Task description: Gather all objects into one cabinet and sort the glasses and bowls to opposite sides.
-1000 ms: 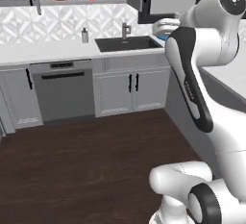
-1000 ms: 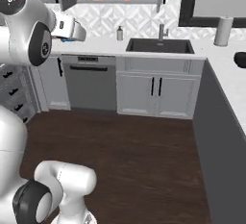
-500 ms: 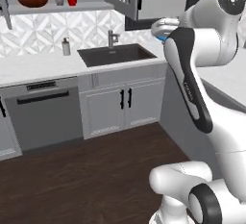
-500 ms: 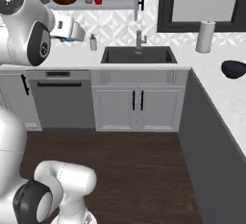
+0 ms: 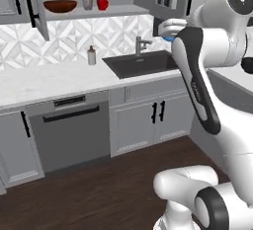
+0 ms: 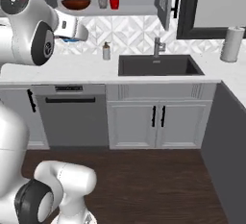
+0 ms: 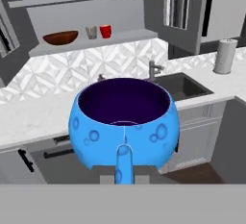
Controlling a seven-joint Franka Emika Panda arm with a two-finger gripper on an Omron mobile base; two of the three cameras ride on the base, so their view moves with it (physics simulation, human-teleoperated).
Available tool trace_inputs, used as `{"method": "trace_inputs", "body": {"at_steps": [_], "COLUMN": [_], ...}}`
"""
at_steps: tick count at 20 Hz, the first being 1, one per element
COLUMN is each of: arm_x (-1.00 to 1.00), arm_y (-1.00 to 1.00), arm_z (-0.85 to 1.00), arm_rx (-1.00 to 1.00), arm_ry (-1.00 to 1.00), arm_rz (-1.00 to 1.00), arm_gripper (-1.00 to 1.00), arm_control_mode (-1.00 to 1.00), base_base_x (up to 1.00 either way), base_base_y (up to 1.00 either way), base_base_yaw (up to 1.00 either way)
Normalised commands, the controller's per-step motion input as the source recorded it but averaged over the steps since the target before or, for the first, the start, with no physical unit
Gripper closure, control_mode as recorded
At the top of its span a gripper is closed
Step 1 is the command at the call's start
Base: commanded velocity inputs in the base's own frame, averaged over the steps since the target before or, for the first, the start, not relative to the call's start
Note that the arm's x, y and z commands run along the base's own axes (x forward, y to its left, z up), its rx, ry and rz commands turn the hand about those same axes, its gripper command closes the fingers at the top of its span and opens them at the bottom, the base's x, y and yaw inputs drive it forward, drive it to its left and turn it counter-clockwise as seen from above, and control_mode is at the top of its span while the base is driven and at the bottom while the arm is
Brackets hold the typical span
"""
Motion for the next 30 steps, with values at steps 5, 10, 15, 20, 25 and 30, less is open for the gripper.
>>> {"method": "trace_inputs", "body": {"at_steps": [5, 10, 15, 20, 25, 30], "arm_x": [0.00, 0.00, 0.00, 0.00, 0.00, 0.00], "arm_y": [0.00, 0.00, 0.00, 0.00, 0.00, 0.00], "arm_z": [0.00, 0.00, 0.00, 0.00, 0.00, 0.00], "arm_rx": [0.00, 0.00, 0.00, 0.00, 0.00, 0.00], "arm_ry": [0.00, 0.00, 0.00, 0.00, 0.00, 0.00], "arm_rz": [0.00, 0.00, 0.00, 0.00, 0.00, 0.00], "arm_gripper": [1.00, 1.00, 1.00, 1.00, 1.00, 1.00], "arm_control_mode": [1.00, 1.00, 1.00, 1.00, 1.00, 1.00], "base_base_x": [0.26, 0.94, 1.00, 0.99, 1.00, 0.90], "base_base_y": [0.09, -0.36, 0.01, 0.02, -0.43, -0.56], "base_base_yaw": [0.05, 0.00, -0.02, 0.00, 0.00, 0.05]}}
